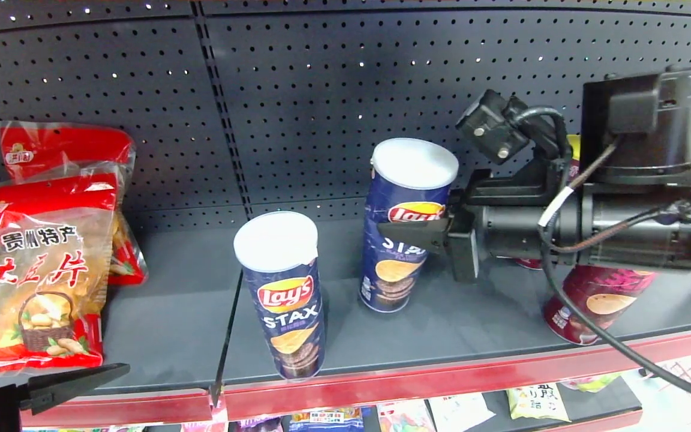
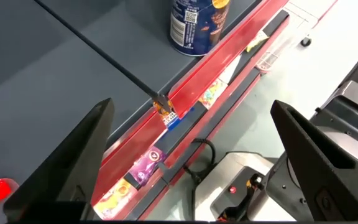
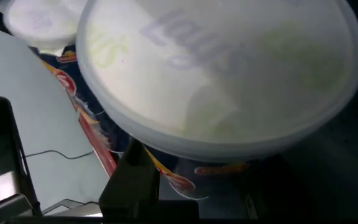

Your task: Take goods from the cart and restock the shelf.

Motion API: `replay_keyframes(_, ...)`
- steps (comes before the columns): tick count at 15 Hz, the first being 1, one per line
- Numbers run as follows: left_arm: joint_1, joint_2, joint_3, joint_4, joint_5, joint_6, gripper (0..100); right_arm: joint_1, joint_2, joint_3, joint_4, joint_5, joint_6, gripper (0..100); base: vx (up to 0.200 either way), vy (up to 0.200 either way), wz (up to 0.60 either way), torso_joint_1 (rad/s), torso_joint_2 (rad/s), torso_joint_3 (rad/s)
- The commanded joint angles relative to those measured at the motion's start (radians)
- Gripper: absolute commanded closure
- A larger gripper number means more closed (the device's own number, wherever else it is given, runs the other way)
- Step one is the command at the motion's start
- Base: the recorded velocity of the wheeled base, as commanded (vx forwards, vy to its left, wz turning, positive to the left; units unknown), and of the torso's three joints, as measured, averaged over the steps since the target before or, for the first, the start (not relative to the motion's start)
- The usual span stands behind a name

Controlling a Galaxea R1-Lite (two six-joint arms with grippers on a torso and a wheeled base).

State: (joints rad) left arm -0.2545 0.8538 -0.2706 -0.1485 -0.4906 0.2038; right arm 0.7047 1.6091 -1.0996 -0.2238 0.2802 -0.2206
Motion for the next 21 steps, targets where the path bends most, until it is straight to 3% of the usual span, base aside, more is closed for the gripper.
replay_keyframes(1, 0.0, 0.002, -0.001, 0.0, 0.0, 0.0, 0, -0.005, 0.095, -0.066, 0.0, 0.011, 0.0, 100, 0.0, 0.0, 0.0, 0.0, 0.0, 0.0)
replay_keyframes(5, 0.0, -0.004, -0.001, 0.006, 0.006, 0.0, 0, -0.022, 0.229, -0.206, -0.002, 0.043, -0.003, 100, 0.0, 0.0, 0.0, 0.0, 0.0, 0.0)
replay_keyframes(12, 0.0, -0.002, -0.001, 0.01, 0.007, 0.0, 0, -0.017, 0.382, -0.335, -0.069, 0.071, -0.008, 100, 0.0, 0.0, 0.0, 0.0, 0.0, 0.0)
replay_keyframes(20, 0.0, 0.002, -0.001, 0.012, 0.007, 0.0, 0, -0.011, 0.402, -0.341, -0.069, 0.071, -0.006, 100, 0.0, 0.0, 0.0, 0.0, 0.0, 0.0)
replay_keyframes(21, 0.0, 0.002, -0.001, 0.012, 0.006, 0.0, 0, -0.011, 0.402, -0.339, -0.071, 0.071, -0.008, 0, 0.0, 0.0, 0.0, 0.0, 0.0, 0.0)
